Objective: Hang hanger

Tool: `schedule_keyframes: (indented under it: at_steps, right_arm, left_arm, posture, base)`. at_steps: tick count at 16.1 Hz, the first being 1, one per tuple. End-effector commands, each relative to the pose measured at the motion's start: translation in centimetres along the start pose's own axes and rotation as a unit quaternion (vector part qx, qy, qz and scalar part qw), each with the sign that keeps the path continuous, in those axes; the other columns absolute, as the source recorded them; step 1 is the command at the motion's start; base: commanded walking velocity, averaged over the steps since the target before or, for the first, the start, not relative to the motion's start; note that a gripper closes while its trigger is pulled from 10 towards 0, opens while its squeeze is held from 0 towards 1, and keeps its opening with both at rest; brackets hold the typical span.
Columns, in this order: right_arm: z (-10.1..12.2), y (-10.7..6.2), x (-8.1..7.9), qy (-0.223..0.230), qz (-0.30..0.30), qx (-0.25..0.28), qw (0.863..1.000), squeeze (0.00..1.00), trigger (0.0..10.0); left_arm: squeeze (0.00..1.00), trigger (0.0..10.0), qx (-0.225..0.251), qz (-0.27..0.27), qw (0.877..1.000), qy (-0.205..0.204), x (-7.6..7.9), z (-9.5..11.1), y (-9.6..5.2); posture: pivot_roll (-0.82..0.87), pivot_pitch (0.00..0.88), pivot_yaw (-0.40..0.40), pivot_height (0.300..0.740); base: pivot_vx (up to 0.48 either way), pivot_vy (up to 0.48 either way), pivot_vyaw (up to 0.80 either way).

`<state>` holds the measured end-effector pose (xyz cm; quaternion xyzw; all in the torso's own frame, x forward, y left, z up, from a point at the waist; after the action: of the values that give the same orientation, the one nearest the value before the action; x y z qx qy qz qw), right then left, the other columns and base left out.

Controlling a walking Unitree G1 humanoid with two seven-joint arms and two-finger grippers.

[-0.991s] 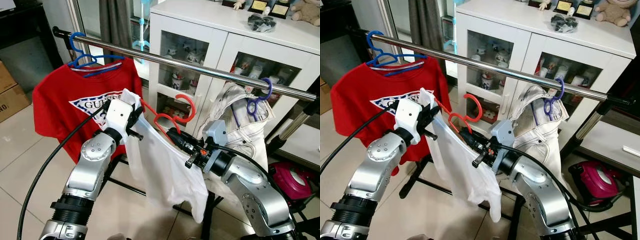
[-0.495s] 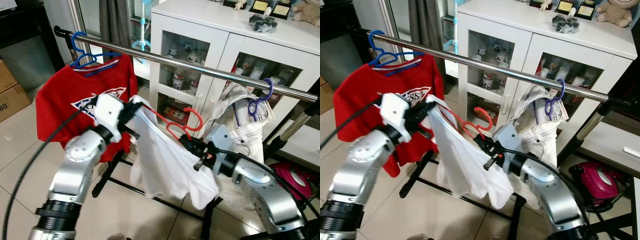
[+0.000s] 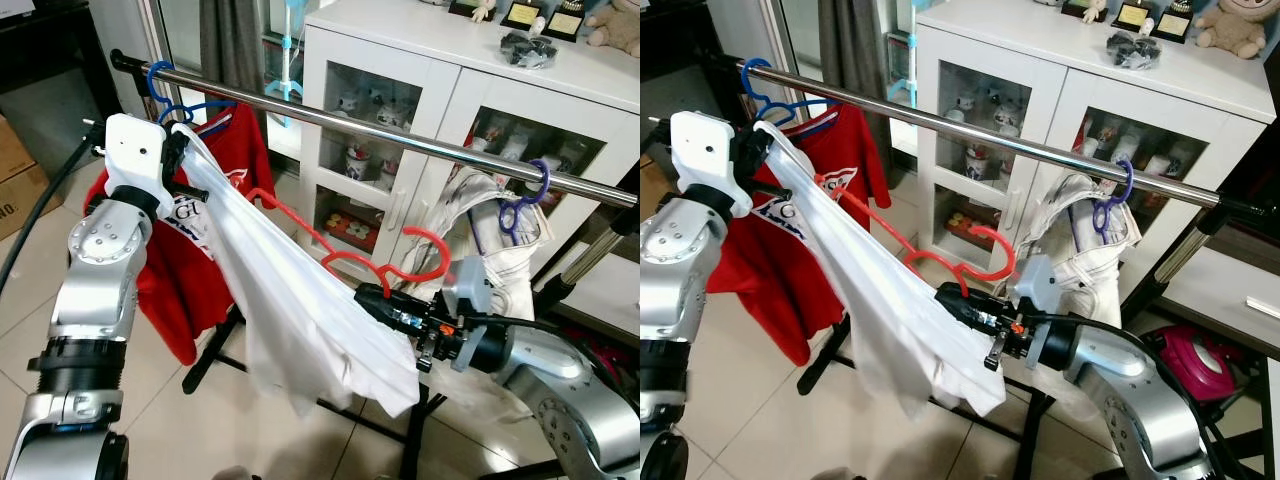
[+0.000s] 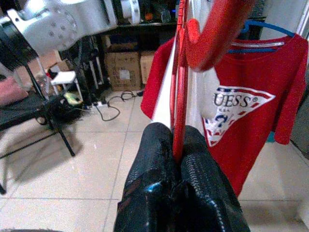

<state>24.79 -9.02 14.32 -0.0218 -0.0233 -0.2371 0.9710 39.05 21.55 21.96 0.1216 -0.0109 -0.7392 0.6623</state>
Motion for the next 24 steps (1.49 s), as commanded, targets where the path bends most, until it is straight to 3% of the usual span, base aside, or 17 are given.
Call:
schedule_keyframes:
  at_steps: [1,2,5,6,8,9,10,11,12,13,14,15,16,18,22,23,24]
  right_arm:
    - [0.0,-0.7,0.4,0.011,-0.01,0.001,1.0,0.0,0.0]
    - [1.5,0.0,1.2,0.045,-0.051,0.06,0.996,0.0,0.0]
    - [3.9,1.3,3.1,0.098,-0.125,0.155,0.975,0.0,0.0]
    - [4.2,1.4,3.5,0.108,-0.139,0.169,0.97,0.0,0.0]
    - [4.4,1.7,5.3,0.12,-0.204,0.188,0.953,0.0,0.0]
    - [3.6,1.9,7.2,0.099,-0.274,0.159,0.943,0.0,0.0]
    - [3.3,1.7,8.2,0.1,-0.307,0.155,0.934,0.0,0.0]
    - [2.9,0.6,9.8,0.094,-0.367,0.146,0.914,0.0,0.0]
    - [2.7,0.2,10.3,0.089,-0.384,0.143,0.908,0.0,0.0]
    - [1.5,-0.8,10.3,0.062,-0.405,0.078,0.909,0.0,1.9]
    - [1.2,-0.9,10.2,0.059,-0.405,0.066,0.91,0.0,1.9]
    - [1.3,-1.8,7.3,0.01,-0.403,0.06,0.913,0.0,10.0]
    - [1.7,-1.9,6.5,0.016,-0.408,0.076,0.91,0.0,10.0]
    - [2.2,-1.4,6.1,0.005,-0.406,0.083,0.91,0.0,10.0]
    - [3.1,-0.5,4.9,-0.027,-0.361,0.086,0.928,0.0,10.0]
    - [3.3,-0.6,5.0,-0.034,-0.367,0.087,0.925,0.0,10.0]
    - [4.1,-1.5,5.4,-0.051,-0.395,0.098,0.912,0.0,10.0]
  left_arm:
    - [0.0,0.0,0.001,0.035,0.999,0.01,-1.7,0.4,0.3]
    - [0.0,0.0,-0.076,-0.013,0.997,0.024,0.1,-3.7,0.1]
    - [0.0,0.0,-0.132,-0.112,0.985,-0.014,5.9,-7.5,-1.8]
    - [0.0,0.0,-0.133,-0.121,0.984,-0.02,6.6,-7.7,-2.1]
    - [0.0,0.0,-0.122,-0.205,0.969,-0.058,10.0,-7.1,-3.1]
    - [0.0,0.0,-0.107,-0.316,0.939,-0.09,13.7,-5.9,-4.8]
    - [0.0,0.0,-0.098,-0.355,0.924,-0.103,15.1,-5.1,-5.6]
    - [0.0,0.0,-0.095,-0.388,0.909,-0.122,16.0,-4.4,-6.7]
    - [0.0,0.0,-0.095,-0.394,0.906,-0.126,16.0,-4.2,-7.0]
    - [0.0,0.0,-0.121,-0.312,0.932,-0.137,13.4,-5.5,-7.0]
    - [0.0,0.0,-0.127,-0.297,0.936,-0.139,12.8,-5.7,-7.1]
    - [0.0,3.8,-0.13,-0.213,0.951,-0.181,10.1,-6.3,-8.5]
    - [0.0,10.0,-0.118,-0.176,0.96,-0.182,9.2,-6.0,-8.5]
    - [0.0,10.0,-0.139,-0.125,0.966,-0.176,8.3,-6.6,-8.5]
    - [0.0,10.0,-0.132,-0.152,0.97,-0.138,9.2,-5.7,-9.0]
    - [0.0,10.0,-0.126,-0.16,0.97,-0.132,9.4,-5.4,-9.0]
    - [0.0,10.0,-0.122,-0.161,0.971,-0.13,9.8,-5.2,-9.1]
  posture:
    - [-0.05,0.0,-0.039,0.74]
    - [-0.06,0.0,-0.033,0.74]
    - [-0.05,0.0,-0.039,0.74]
    - [-0.05,0.0,-0.046,0.74]
    - [-0.05,0.0,-0.05,0.74]
    - [-0.05,0.0,-0.051,0.74]
    - [-0.05,0.0,-0.053,0.74]
    - [-0.05,0.0,-0.051,0.74]
    - [-0.05,0.0,-0.051,0.74]
    - [-0.05,0.0,-0.028,0.74]
    - [-0.05,0.0,-0.028,0.74]
    - [-0.06,0.0,-0.007,0.74]
    - [-0.05,0.0,-0.017,0.74]
    - [-0.05,0.0,-0.024,0.74]
    - [-0.04,0.0,-0.022,0.74]
    - [-0.04,0.0,-0.022,0.74]
    - [-0.05,0.0,-0.022,0.74]
  base:
    - [0.0,0.0,0.0]
    - [0.0,0.0,0.0]
    - [0.0,0.0,0.0]
    - [0.0,0.0,0.0]
    - [0.0,0.0,0.0]
    - [0.0,0.0,0.0]
    - [0.0,0.0,0.0]
    - [0.0,0.0,0.0]
    - [0.0,0.0,0.0]
    - [0.0,0.0,0.0]
    - [0.0,0.0,0.0]
    - [0.0,0.0,-0.51]
    - [0.0,0.0,-0.8]
    - [0.0,0.0,-0.8]
    - [0.0,0.0,-0.8]
    - [0.0,0.0,-0.8]
    - [0.0,0.0,-0.8]
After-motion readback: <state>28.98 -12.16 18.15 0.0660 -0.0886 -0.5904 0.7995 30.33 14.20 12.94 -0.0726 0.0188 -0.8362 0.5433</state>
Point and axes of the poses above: a point about 5 cm out from each wrist's last joint towards the gripper, its own y axis pointing out of the wrist towards the gripper, its own z axis along the axis of the wrist's last joint, x = y × z, the point moved 5 cm from there along y, pointing out of the wrist towards the gripper, and after that the axes turned 8 degrees about -y, right-handed, at the moved point
